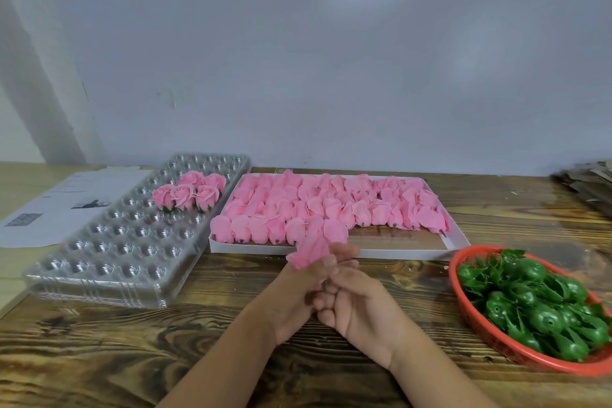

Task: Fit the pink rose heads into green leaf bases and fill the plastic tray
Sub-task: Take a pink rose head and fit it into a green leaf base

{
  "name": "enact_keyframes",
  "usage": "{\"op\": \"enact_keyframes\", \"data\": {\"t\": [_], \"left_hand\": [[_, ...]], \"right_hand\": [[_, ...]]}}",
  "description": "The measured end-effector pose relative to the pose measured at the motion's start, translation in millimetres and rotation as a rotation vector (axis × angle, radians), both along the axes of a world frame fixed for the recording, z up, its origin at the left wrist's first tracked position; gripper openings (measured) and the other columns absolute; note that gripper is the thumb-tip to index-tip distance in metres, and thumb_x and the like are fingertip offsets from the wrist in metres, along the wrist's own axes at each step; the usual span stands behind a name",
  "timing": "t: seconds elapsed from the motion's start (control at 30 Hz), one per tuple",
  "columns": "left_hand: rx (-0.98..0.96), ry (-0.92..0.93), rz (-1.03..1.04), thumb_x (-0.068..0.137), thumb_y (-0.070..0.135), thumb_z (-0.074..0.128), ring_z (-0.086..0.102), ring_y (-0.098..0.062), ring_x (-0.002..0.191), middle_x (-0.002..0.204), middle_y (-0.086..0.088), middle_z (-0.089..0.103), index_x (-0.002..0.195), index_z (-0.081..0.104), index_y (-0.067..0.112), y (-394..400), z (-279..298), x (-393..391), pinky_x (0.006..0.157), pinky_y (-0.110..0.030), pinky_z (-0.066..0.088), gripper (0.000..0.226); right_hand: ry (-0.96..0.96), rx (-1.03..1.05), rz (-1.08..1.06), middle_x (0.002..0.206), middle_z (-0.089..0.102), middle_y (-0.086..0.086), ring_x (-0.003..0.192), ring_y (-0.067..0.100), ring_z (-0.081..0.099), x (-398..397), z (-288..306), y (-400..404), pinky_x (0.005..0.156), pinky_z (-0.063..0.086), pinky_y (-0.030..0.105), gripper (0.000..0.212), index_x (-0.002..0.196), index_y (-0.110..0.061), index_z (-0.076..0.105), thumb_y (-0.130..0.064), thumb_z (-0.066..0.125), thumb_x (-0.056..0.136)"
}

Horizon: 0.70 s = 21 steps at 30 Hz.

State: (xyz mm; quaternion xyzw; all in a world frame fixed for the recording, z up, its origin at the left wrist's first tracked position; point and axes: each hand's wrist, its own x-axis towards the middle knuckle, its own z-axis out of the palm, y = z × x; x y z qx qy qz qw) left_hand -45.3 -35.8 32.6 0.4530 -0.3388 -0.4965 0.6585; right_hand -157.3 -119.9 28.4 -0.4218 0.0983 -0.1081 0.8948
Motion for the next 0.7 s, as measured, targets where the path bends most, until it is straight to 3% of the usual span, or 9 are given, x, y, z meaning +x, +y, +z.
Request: {"op": "enact_keyframes", "data": {"t": [0.1, 0.17, 0.27, 0.37, 0.43, 0.53, 0.7], "left_hand": [[0.017, -0.023, 0.026, 0.066, 0.055, 0.089, 0.051, -0.034, 0.114, 0.123, -0.012, 0.069, 0.116, 0.076, 0.019, 2, -1, 0, 0.110, -0.053, 0.044, 0.063], [0.038, -0.030, 0.051, 0.065, 0.052, 0.088, 0.056, -0.031, 0.110, 0.119, -0.010, 0.071, 0.109, 0.079, 0.021, 3, 1, -2, 0.103, -0.050, 0.048, 0.055], [0.048, -0.039, 0.121, 0.079, 0.045, 0.076, 0.056, -0.034, 0.102, 0.107, -0.009, 0.072, 0.103, 0.078, 0.016, 3, 2, -3, 0.089, -0.047, 0.042, 0.038], [0.064, -0.019, 0.222, 0.091, 0.041, 0.073, 0.061, -0.032, 0.086, 0.095, -0.015, 0.068, 0.105, 0.073, 0.006, 1, 4, -5, 0.068, -0.036, 0.049, 0.038], [0.081, 0.009, 0.298, 0.083, 0.038, 0.073, 0.066, -0.025, 0.077, 0.089, -0.015, 0.071, 0.100, 0.075, 0.005, -2, 5, -8, 0.061, -0.031, 0.052, 0.036], [0.068, 0.042, 0.339, 0.081, 0.034, 0.079, 0.070, -0.017, 0.077, 0.084, -0.010, 0.073, 0.091, 0.079, 0.009, -6, 3, -11, 0.064, -0.025, 0.056, 0.026], [0.031, 0.041, 0.315, 0.080, 0.035, 0.081, 0.072, -0.017, 0.081, 0.087, -0.009, 0.073, 0.101, 0.076, 0.008, -7, 1, -13, 0.070, -0.024, 0.057, 0.035]], "right_hand": [[0.081, 0.045, 0.102, 0.078, 0.067, 0.010, 0.060, 0.015, 0.060, 0, -2, -3, 0.050, 0.047, 0.021, 0.028, 0.087, -0.006, 0.076, -0.032, 0.069, 0.077], [0.107, 0.022, 0.118, 0.078, 0.067, 0.010, 0.059, 0.014, 0.060, 0, -3, -4, 0.050, 0.046, 0.020, 0.029, 0.084, -0.006, 0.074, -0.033, 0.067, 0.078], [0.115, -0.105, 0.027, 0.083, 0.069, 0.012, 0.066, 0.017, 0.064, 0, -3, -2, 0.054, 0.049, 0.021, 0.031, 0.095, -0.005, 0.072, -0.033, 0.063, 0.085], [0.122, -0.391, -0.205, 0.083, 0.070, 0.012, 0.074, 0.021, 0.065, 6, -10, 4, 0.059, 0.051, 0.024, 0.023, 0.107, 0.001, 0.066, -0.014, 0.066, 0.091], [0.133, -0.633, -0.369, 0.074, 0.069, 0.000, 0.072, 0.016, 0.063, 10, -16, 11, 0.064, 0.050, 0.024, 0.018, 0.100, -0.010, 0.068, -0.009, 0.071, 0.082], [0.186, -0.943, -0.537, 0.082, 0.072, -0.009, 0.073, 0.007, 0.067, 11, -23, 15, 0.072, 0.053, 0.022, 0.021, 0.095, -0.033, 0.066, -0.027, 0.073, 0.077], [0.188, -1.178, -0.695, 0.085, 0.069, -0.023, 0.076, 0.001, 0.067, 9, -26, 14, 0.066, 0.045, 0.006, 0.019, 0.095, -0.049, 0.059, -0.044, 0.064, 0.078]]}}
